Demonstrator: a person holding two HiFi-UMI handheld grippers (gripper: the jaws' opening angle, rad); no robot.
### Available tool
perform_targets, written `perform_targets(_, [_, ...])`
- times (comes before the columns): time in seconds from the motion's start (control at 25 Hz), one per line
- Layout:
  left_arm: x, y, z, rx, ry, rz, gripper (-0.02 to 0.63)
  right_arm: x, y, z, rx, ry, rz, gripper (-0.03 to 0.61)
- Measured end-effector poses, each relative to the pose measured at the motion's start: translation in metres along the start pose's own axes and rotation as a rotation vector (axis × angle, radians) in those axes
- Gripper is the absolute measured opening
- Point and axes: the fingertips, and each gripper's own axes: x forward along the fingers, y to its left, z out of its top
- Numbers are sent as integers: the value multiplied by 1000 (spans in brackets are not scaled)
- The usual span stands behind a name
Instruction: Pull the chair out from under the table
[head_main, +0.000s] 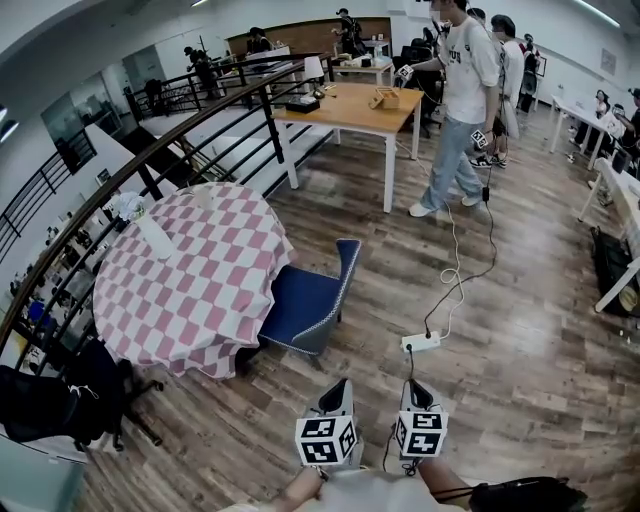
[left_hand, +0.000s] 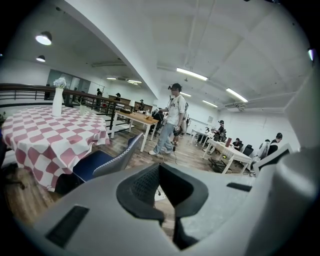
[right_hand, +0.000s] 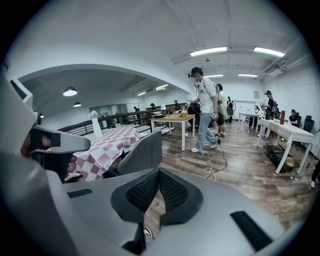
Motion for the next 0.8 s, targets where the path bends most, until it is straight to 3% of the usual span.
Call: perform_targets(0.8, [93,64,91,-12,-58,2,3,115,14,95,-44,-31,12,17])
